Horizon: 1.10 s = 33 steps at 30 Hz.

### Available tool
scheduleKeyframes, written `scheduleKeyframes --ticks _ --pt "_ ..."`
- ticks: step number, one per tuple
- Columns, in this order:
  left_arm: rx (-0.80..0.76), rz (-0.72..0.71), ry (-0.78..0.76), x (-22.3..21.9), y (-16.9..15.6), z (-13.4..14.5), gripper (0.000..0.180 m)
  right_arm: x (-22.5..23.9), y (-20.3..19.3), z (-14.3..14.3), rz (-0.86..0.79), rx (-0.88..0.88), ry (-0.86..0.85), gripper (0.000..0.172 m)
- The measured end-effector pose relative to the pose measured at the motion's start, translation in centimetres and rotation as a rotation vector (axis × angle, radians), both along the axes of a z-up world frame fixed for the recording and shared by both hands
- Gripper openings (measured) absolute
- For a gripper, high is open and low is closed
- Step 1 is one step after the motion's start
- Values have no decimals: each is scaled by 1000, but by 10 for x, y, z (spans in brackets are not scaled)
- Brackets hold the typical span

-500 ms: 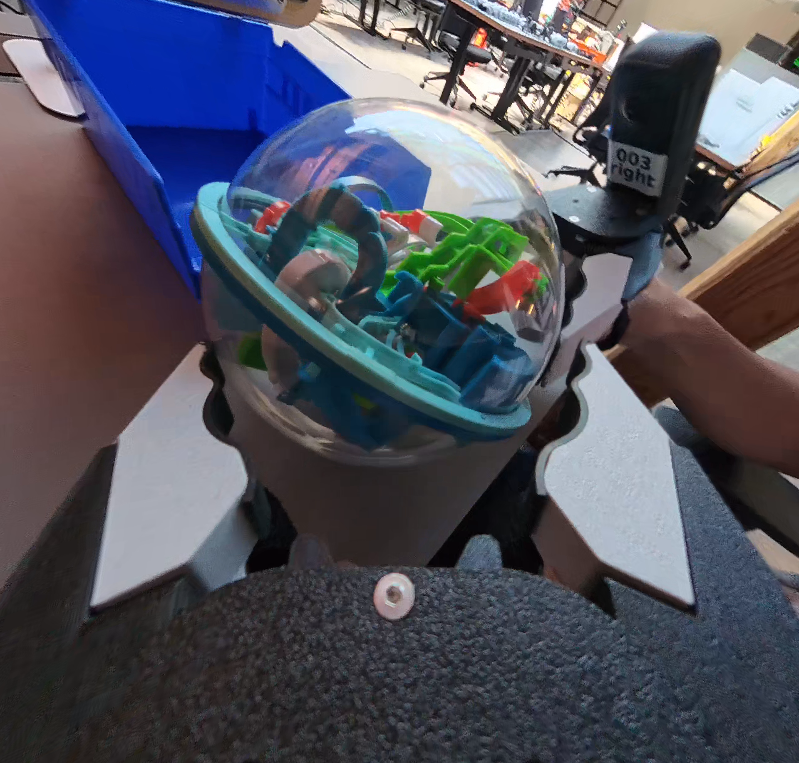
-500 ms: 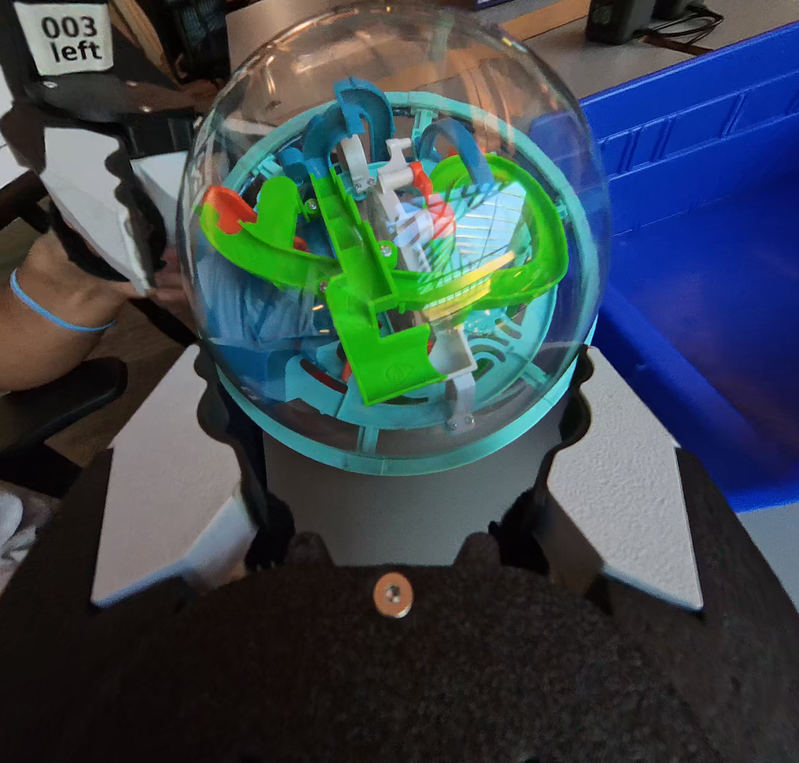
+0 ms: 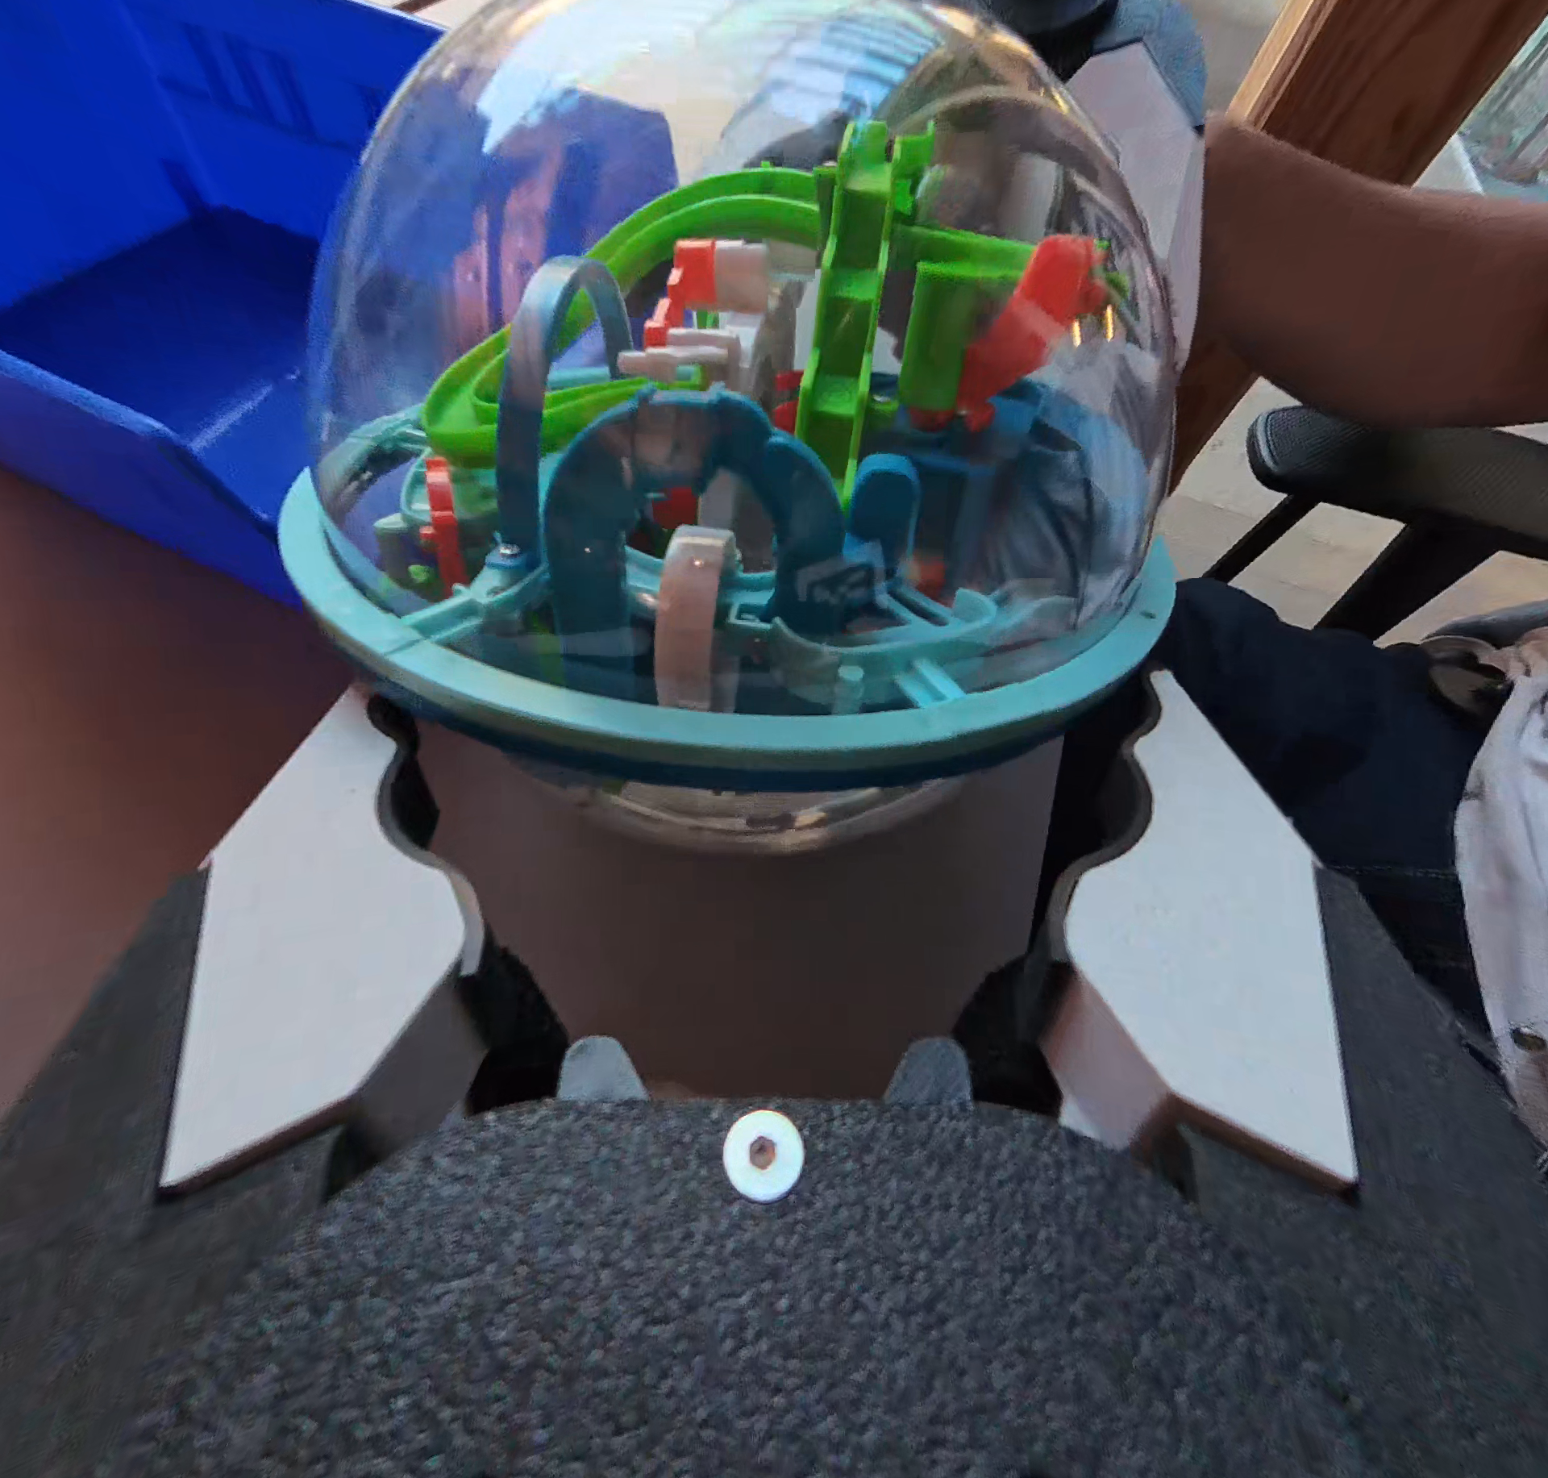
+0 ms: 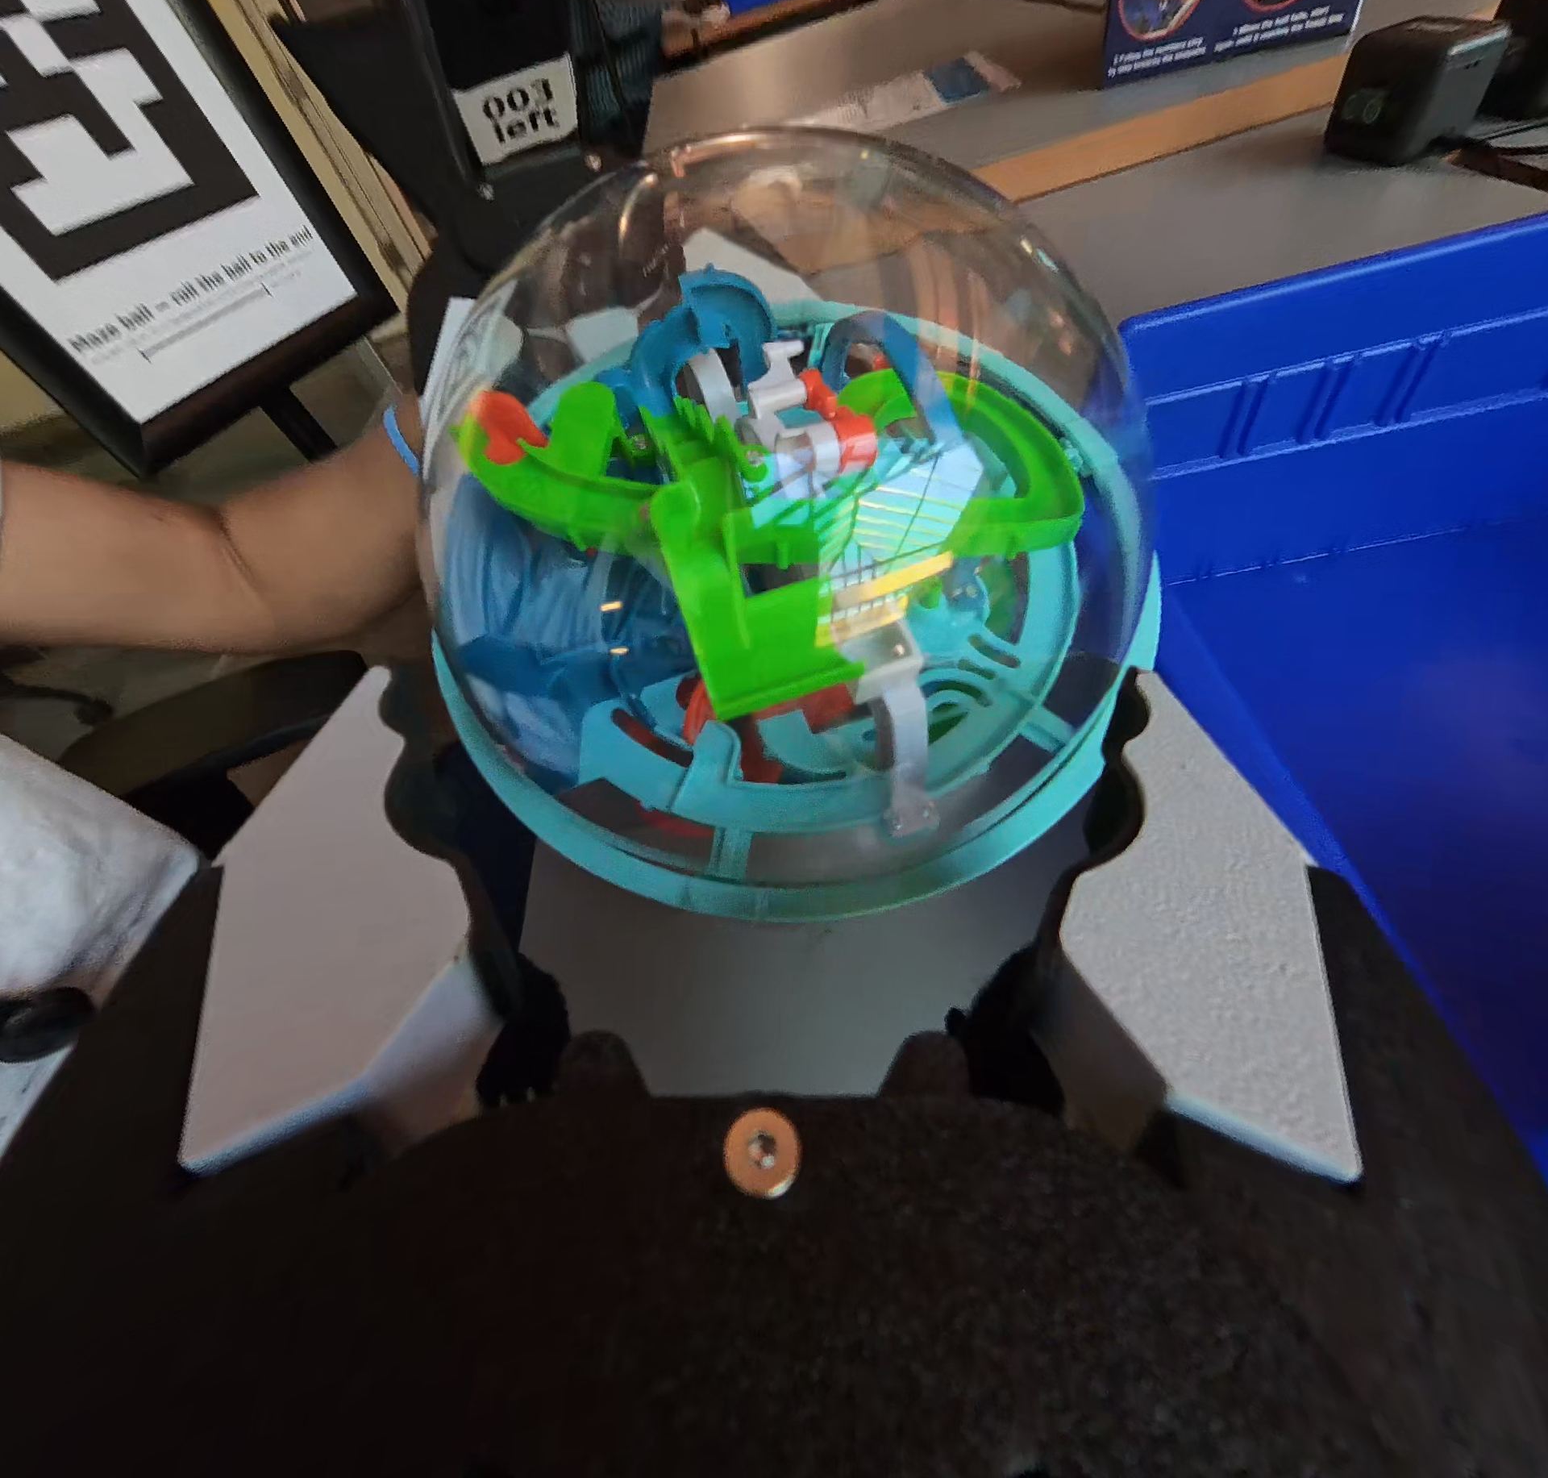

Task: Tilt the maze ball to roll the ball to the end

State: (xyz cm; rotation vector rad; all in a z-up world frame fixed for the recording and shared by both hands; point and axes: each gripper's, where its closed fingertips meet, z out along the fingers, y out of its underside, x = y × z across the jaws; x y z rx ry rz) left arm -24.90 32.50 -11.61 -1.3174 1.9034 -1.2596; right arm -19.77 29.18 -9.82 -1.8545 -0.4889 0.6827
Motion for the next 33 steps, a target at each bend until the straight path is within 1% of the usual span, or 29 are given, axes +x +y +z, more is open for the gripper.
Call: scheduleKeyframes --ticks 2,3,6,9,13,27,33 --pt "-19 14 -25 1 0 1 157 6 -6 -2 -27 -1 93 154" --pt "-30 19 -35 2 -1 1 157 8 -6 -9 -44 -25 117 154" --pt "-45 28 -36 5 -2 -1 157 6 3 -15 -90 -3 135 155" --pt "-63 34 -45 5 -3 -5 156 7 5 -9 -112 51 138 155" --pt "-61 32 -77 5 -8 -6 156 7 0 -7 -103 28 75 155" --pt "-91 8 -196 11 -18 9 155 10 -8 25 -131 53 -79 155" --pt "-74 5 -218 11 -21 15 155 9 -13 31 -132 67 -102 155"
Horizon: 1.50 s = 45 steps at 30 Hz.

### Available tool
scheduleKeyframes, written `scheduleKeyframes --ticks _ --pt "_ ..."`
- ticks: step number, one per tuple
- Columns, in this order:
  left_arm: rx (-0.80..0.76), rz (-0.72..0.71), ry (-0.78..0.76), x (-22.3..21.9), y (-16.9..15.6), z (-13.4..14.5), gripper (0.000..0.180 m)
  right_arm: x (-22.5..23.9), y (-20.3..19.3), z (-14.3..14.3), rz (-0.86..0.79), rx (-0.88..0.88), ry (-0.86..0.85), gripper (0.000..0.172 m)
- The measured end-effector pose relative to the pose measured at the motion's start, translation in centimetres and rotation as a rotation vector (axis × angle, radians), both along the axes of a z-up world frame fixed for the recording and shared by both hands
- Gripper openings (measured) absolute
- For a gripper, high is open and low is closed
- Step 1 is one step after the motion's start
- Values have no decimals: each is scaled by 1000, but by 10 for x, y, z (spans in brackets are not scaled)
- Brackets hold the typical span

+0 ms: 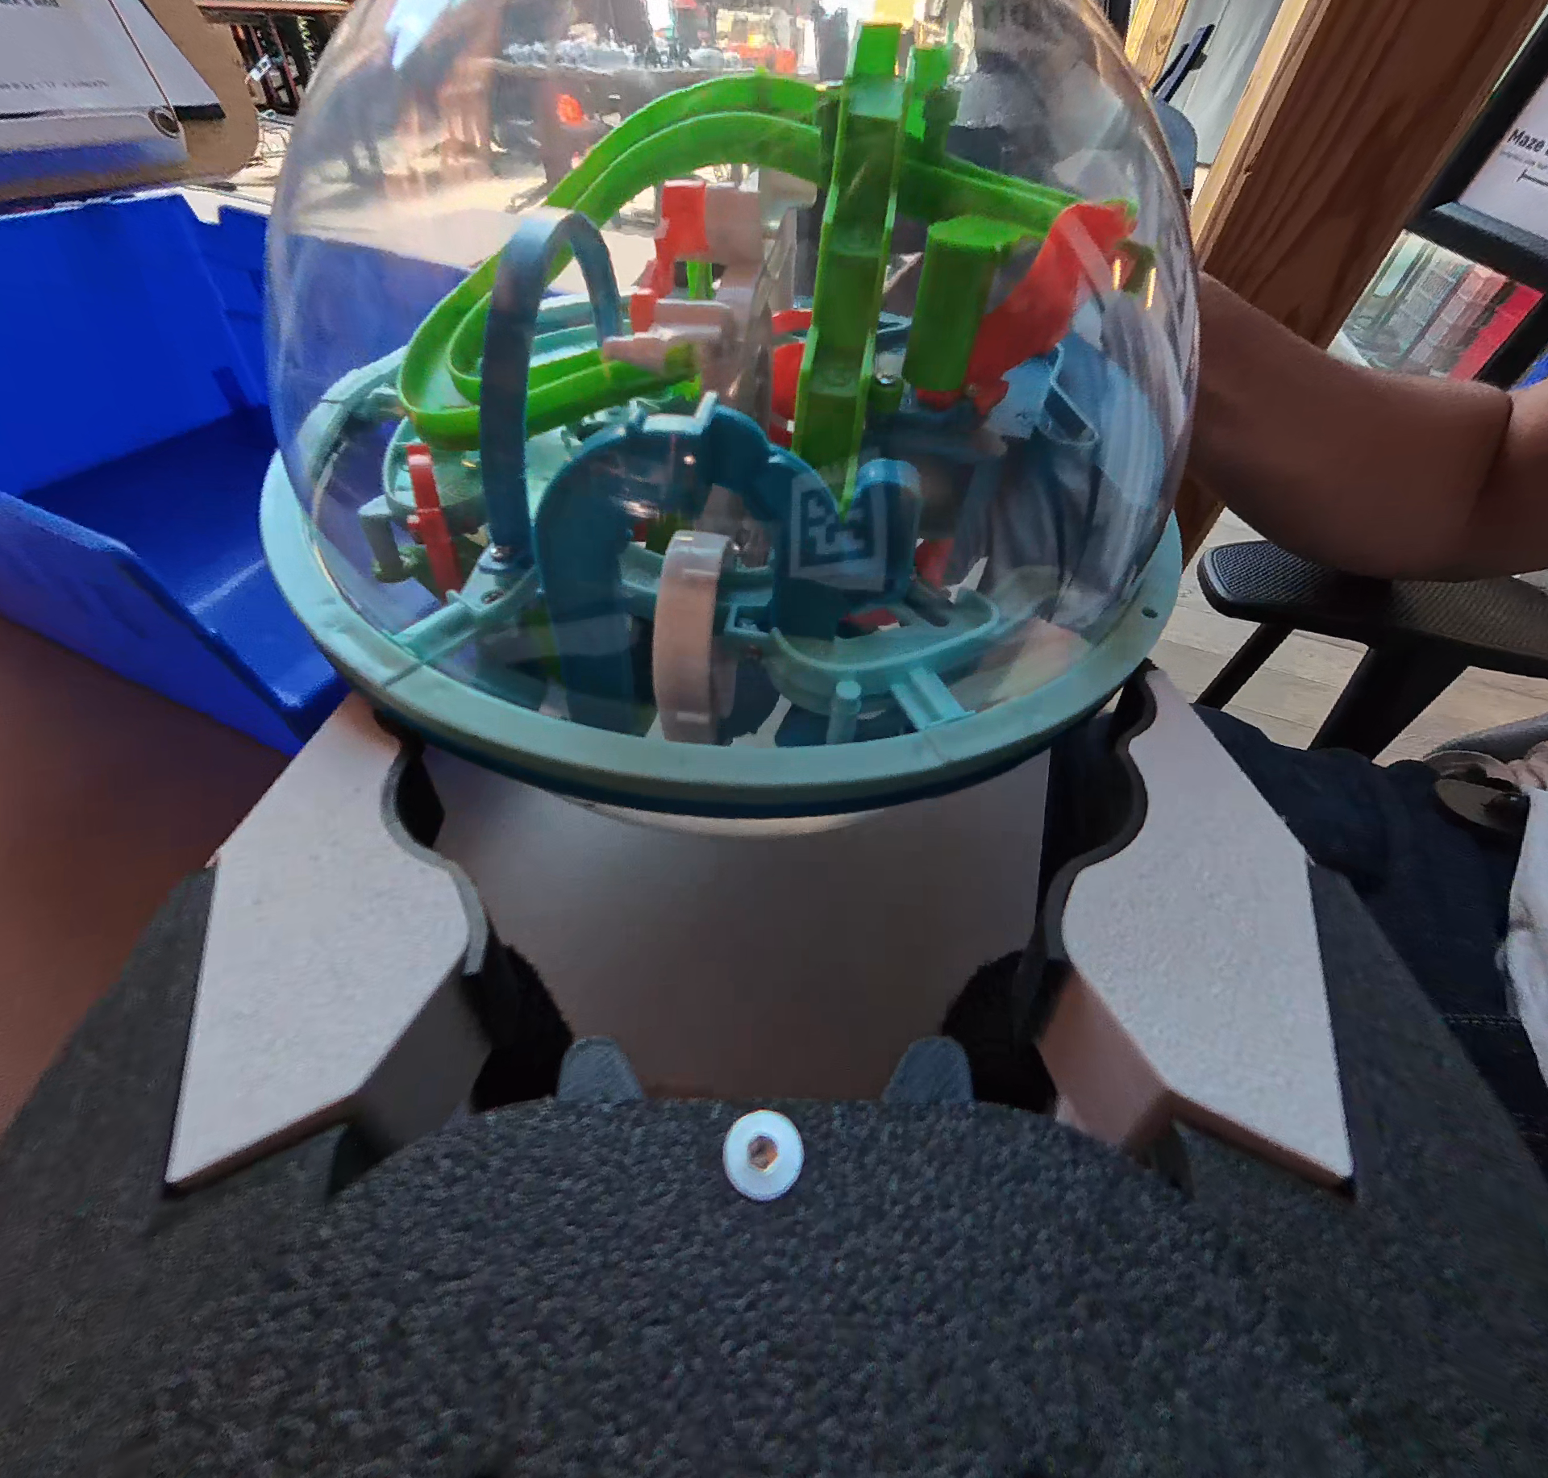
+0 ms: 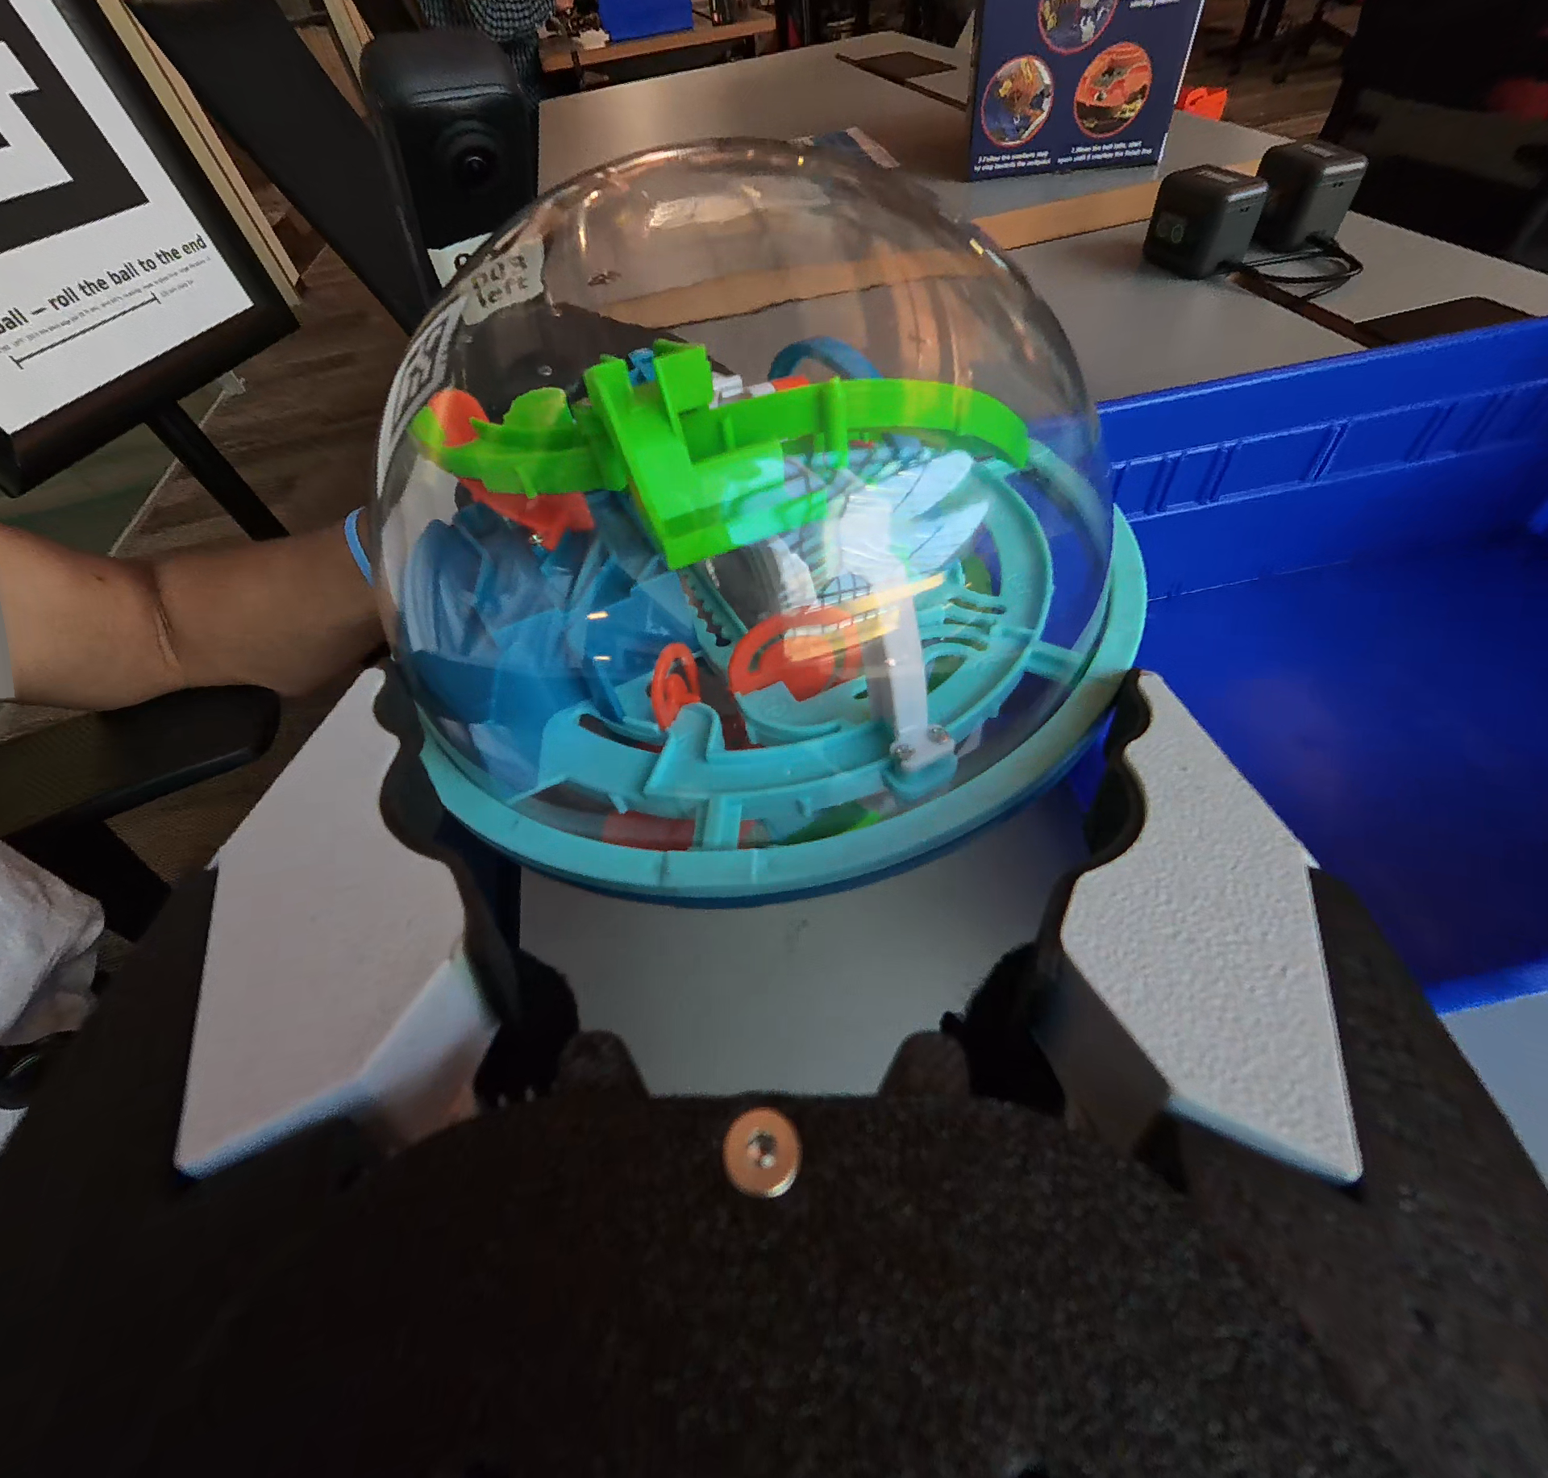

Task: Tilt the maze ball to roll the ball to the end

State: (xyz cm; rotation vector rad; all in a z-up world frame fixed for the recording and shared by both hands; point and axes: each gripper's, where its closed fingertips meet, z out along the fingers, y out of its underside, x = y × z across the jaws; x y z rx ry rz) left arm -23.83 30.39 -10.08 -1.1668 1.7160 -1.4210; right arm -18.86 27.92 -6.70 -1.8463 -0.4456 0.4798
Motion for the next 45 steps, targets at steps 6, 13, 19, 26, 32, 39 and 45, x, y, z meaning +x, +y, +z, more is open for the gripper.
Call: scheduleKeyframes --ticks 6,13,19,26,32,39,45 --pt "8 2 -13 -2 -1 4 155 -3 -1 6 2 16 -20 155" --pt "-13 -11 -38 -5 -6 12 156 -7 -5 18 -10 15 -49 155" --pt "-90 -34 -26 -6 -9 14 156 -8 -6 21 -42 -23 -9 155" --pt "-119 -35 16 -5 -10 11 156 -6 -7 18 -49 -49 37 155" --pt "-134 -25 73 -3 -10 4 155 -1 -6 7 -42 -68 102 155" --pt "-121 -8 91 -1 -10 2 155 1 -6 2 -28 -64 130 155" --pt "-122 11 102 -2 -7 2 155 2 -6 -11 -10 -97 195 155"
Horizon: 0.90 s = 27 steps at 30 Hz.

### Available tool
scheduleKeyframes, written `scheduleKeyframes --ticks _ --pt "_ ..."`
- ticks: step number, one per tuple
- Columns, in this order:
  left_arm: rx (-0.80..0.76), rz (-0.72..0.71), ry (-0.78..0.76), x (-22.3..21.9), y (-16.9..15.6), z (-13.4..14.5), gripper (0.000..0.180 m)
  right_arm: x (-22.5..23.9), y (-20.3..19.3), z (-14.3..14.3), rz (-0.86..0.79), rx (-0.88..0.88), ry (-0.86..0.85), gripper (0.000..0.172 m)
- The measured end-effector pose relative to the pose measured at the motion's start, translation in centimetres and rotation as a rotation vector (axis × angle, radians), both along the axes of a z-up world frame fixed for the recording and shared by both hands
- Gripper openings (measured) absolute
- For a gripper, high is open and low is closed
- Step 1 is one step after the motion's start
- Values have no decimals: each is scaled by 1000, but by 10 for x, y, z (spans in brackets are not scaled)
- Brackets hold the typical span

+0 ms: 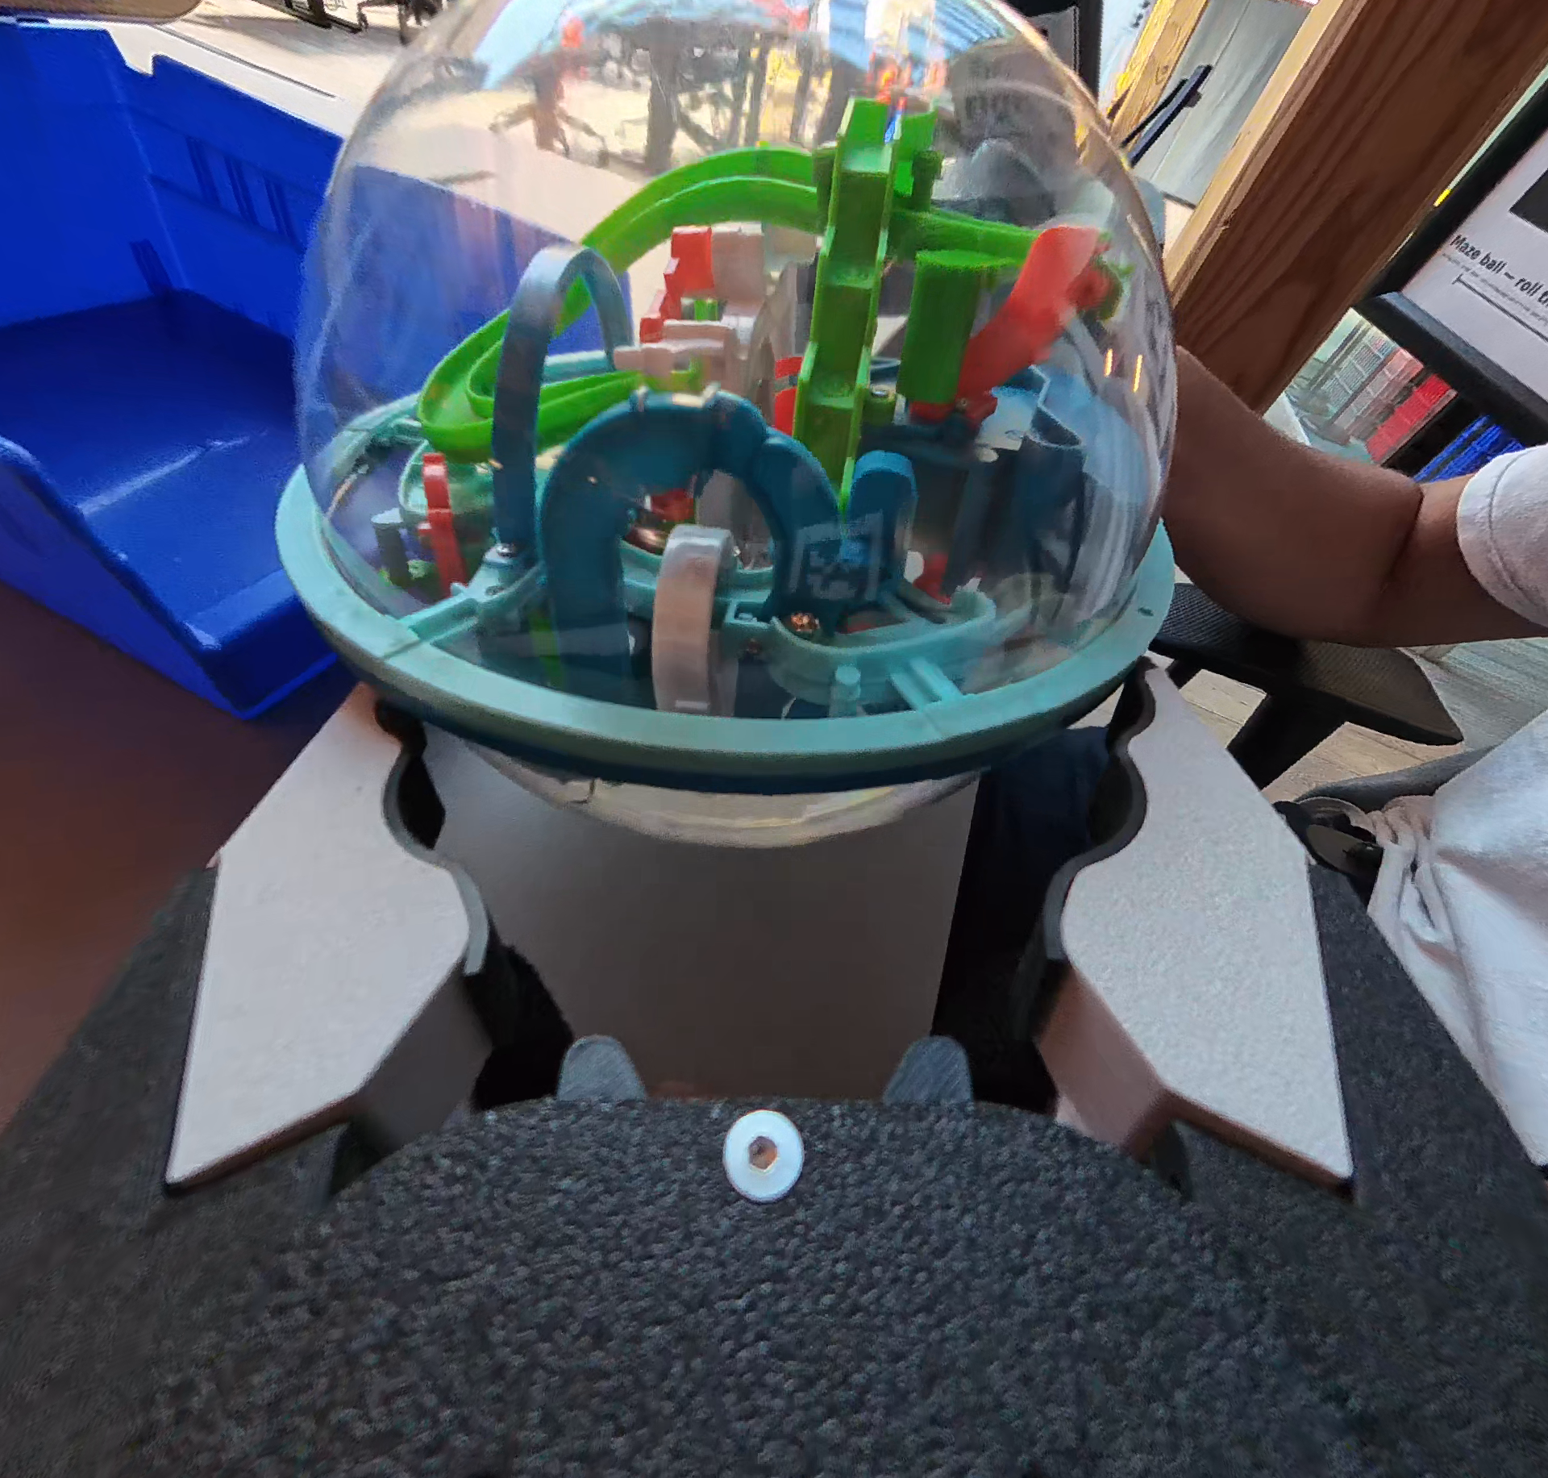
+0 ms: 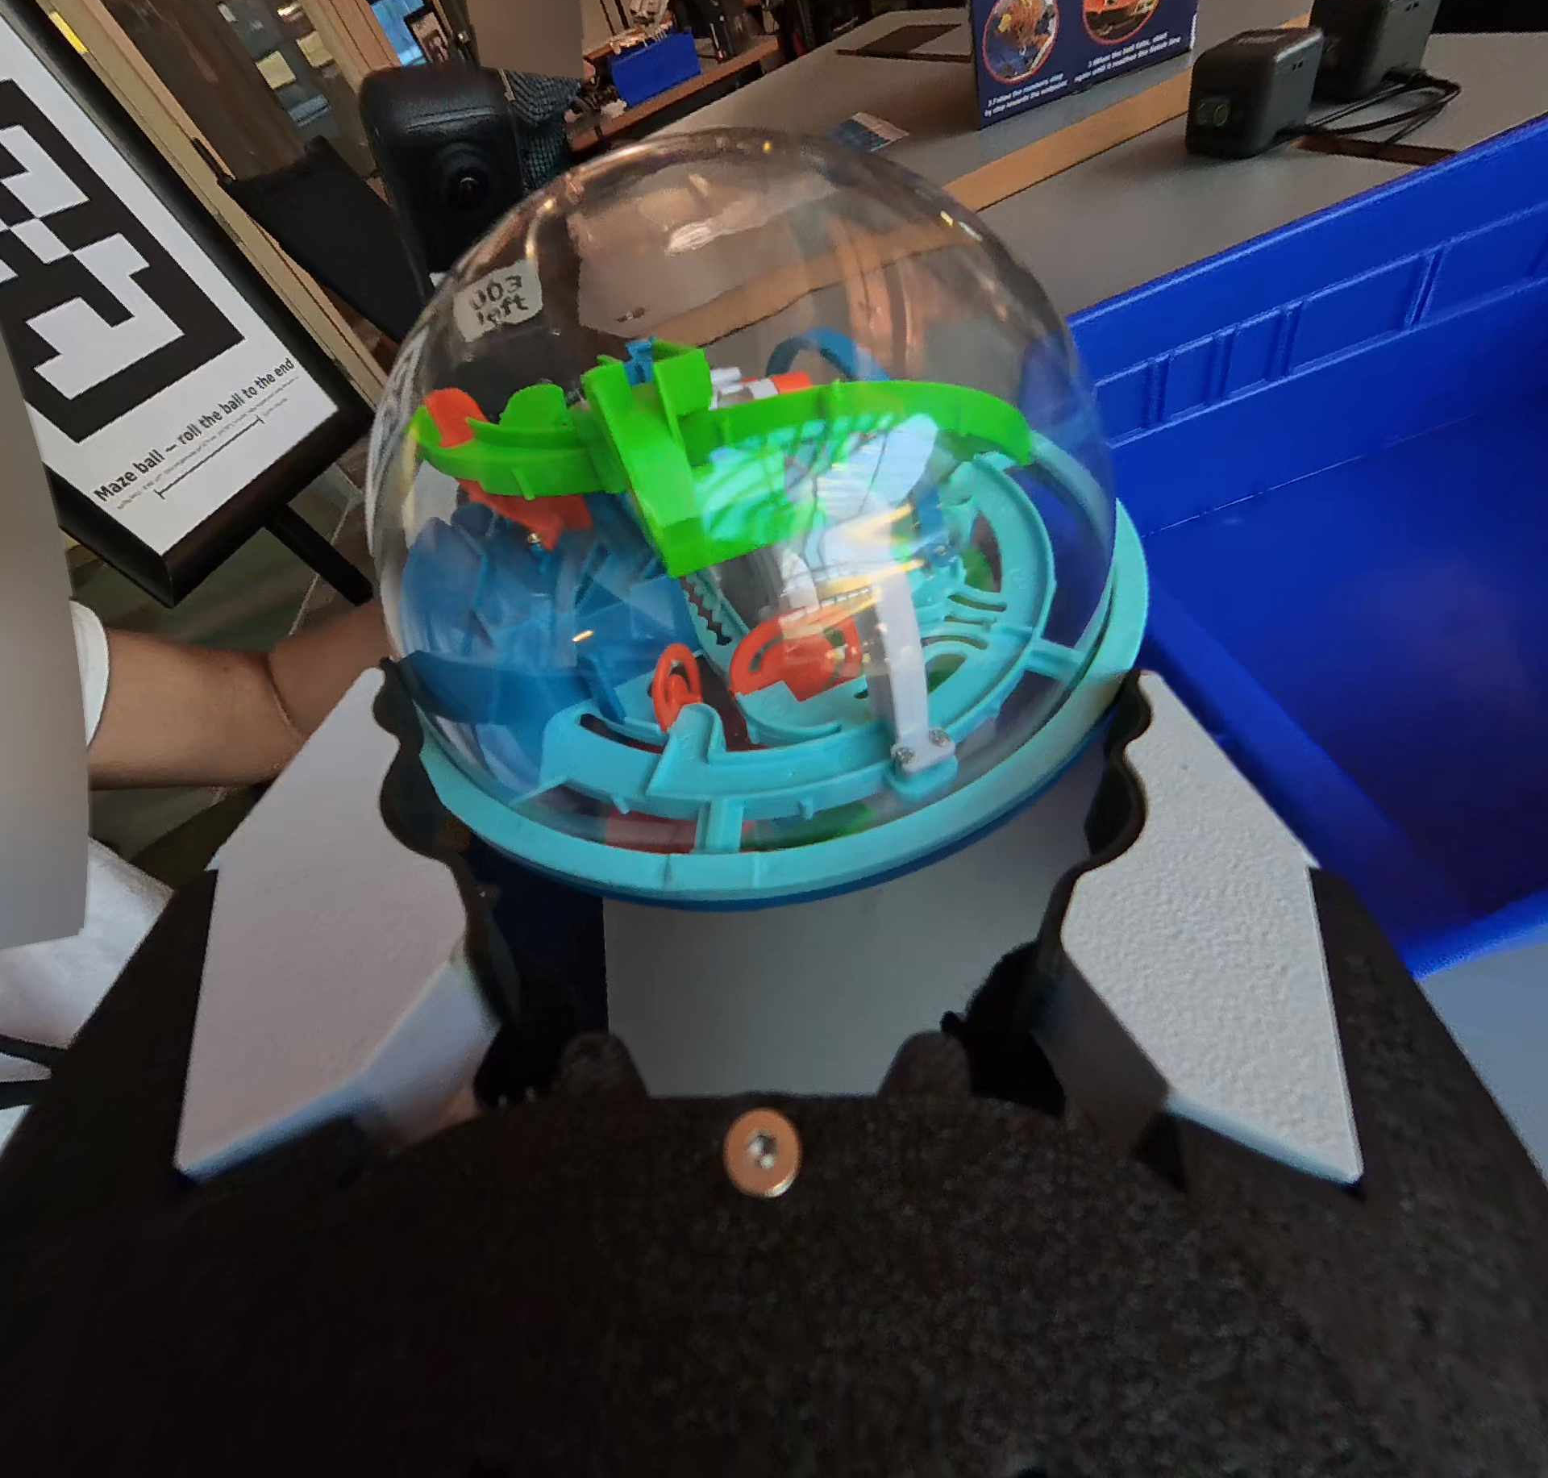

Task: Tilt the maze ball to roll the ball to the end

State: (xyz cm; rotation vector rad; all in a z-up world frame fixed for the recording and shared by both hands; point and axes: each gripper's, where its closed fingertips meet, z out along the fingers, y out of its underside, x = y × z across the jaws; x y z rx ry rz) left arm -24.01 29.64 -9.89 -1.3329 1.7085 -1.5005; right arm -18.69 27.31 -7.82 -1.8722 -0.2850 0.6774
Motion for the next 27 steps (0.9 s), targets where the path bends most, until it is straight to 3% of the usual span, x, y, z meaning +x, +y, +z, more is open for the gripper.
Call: scheduleKeyframes --ticks 15,27 --pt "6 53 -21 -8 12 14 154 -18 3 -27 77 -106 176 155" --pt "46 44 3 -16 15 14 151 -39 -2 -49 174 -196 219 155"
